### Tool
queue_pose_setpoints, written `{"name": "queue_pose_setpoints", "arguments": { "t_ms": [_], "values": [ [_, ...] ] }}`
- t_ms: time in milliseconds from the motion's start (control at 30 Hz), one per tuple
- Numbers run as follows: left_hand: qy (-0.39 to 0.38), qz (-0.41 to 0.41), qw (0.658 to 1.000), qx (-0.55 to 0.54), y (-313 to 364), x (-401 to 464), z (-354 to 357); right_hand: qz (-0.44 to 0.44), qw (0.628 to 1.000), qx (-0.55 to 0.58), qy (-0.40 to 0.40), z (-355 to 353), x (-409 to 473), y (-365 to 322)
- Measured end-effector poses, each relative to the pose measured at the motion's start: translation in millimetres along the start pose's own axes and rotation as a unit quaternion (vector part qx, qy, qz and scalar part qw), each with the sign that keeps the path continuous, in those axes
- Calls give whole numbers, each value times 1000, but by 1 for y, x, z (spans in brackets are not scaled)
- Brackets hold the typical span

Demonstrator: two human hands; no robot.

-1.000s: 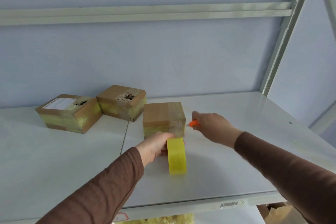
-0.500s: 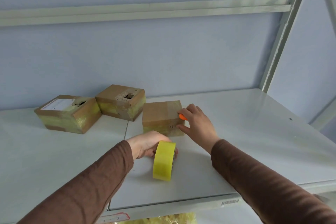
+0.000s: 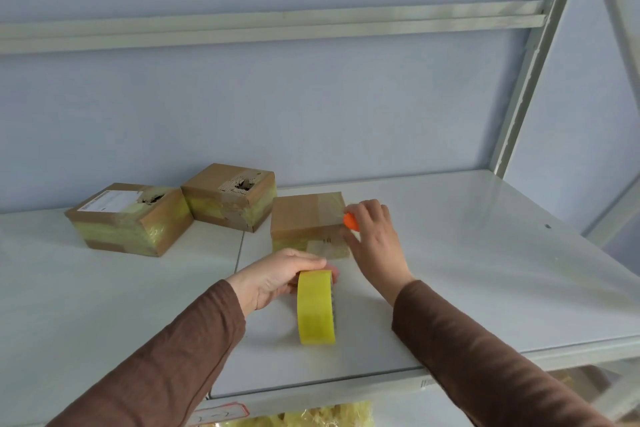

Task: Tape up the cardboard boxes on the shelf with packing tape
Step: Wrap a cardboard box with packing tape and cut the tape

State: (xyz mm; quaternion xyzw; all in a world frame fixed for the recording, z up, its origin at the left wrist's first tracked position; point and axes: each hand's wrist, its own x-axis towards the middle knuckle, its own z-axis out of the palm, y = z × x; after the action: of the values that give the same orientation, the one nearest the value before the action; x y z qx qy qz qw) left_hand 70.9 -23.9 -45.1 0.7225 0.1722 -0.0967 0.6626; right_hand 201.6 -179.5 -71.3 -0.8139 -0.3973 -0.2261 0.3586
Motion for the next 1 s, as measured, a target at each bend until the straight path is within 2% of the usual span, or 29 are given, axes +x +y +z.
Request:
{"name": "queue_pose_setpoints", "arguments": {
  "t_ms": [67,133,267,367,467,533,600,700,800,1000],
  "values": [
    [21,42,999,-6,5,-1,0,73,990,110,52,-13,-8,-2],
    [42,72,996,-10,11,0,1,129,971,200,29,-29,-19,-7],
    [51,111,992,-12,27,6,4,125,915,381,-48,-52,-56,-31],
    [62,127,990,24,42,15,9,132,900,406,-91,-58,-72,-47],
    [88,151,984,39,61,31,6,159,892,421,-48,-67,-70,-54],
    [140,176,974,26,77,43,-8,167,888,427,-46,-69,-72,-60],
    [164,194,962,102,93,54,-23,168,887,426,-55,-68,-79,-65],
    [118,171,959,194,104,77,-35,205,883,416,-72,-65,-76,-68],
    [122,174,952,222,104,97,-44,284,862,415,-67,-59,-64,-64],
    [115,159,948,250,88,123,-53,319,854,406,-57,-45,-56,-62]
  ]
}}
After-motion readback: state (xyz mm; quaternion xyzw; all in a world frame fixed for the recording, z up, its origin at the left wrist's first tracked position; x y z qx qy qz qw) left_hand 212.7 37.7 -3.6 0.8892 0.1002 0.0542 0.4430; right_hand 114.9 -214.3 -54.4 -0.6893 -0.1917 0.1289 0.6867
